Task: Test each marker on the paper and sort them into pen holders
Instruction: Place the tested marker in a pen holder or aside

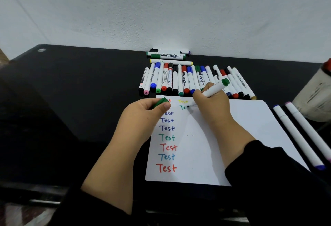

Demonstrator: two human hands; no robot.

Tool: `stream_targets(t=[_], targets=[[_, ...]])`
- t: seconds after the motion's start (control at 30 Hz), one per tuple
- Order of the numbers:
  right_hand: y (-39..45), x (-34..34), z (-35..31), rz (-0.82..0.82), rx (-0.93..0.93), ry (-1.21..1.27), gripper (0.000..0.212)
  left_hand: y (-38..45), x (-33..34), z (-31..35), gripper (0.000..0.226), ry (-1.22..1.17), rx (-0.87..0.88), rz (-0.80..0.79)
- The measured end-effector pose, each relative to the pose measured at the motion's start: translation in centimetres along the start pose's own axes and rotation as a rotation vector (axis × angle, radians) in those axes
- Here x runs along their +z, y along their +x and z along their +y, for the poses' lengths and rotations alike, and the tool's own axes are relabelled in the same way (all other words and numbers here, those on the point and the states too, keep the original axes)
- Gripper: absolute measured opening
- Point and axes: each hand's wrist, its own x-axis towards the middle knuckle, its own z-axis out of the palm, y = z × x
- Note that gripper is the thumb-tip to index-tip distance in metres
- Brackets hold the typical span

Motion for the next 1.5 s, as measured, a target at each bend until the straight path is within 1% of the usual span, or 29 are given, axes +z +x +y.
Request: stream_targets(t=[0.27, 0.57, 0.7, 0.8, 0.87, 0.93, 1.0, 1.07, 1.17, 1.33, 1.5], targets=[[0.0, -0.1, -0.2, -0.014, 0.004, -0.028, 0.030, -0.1, 0.2, 0.1, 0.027, 0.013, -0.002, -0.001], [0.0, -0.2, -0.2, 0.040, 0.025, 0.013, 0.029, 0.1, 0.0, 0.1, 0.029, 0.030, -0.002, 0.005], [-0.1, -0.3, -0.2, 0.011, 0.013, -0.019, 0.031, 0.0, 0.1, 0.1, 0.030, 0.053, 0.004, 0.000], [0.0, -0.4, -0.2, 0.022, 0.063, 0.036, 0.031, 0.0, 0.1, 0.0, 0.027, 0.047, 0.002, -0.009], [0.1, -0.6, -0.2, 0.041, 0.100, 0.151, 0.031, 0.0, 0.0, -0.1, 0.028, 0.031, -0.001, -0.019], [0.0, -0.8, -0.4, -0.009, 0.116, 0.346, 0.035, 0.1, 0.1, -0.2, 0.030, 0.033, -0.003, -0.033], [-0.3, -1.0, -0.7, -0.125, 0.110, 0.537, 0.039, 0.2, 0.1, -0.2, 0.031, 0.039, -0.003, -0.044], [-0.6, -1.0, -1.0, -0.233, 0.094, 0.651, 0.042, 0.3, 0.1, -0.1, 0.031, 0.039, -0.002, -0.054], [-1.0, -0.8, -1.2, -0.319, 0.050, 0.652, 0.034, 0.4, 0.2, -0.1, 0.033, 0.030, 0.002, -0.065], [-1.5, -0.6, -1.5, -0.347, 0.015, 0.599, 0.030, 0.4, 0.4, 0.0, 0.031, 0.021, 0.023, -0.068], [-1.6, -0.6, -1.5, -0.400, 0.001, 0.544, 0.029, 0.2, 0.8, 0.5, 0.033, 0.046, 0.042, -0.098]])
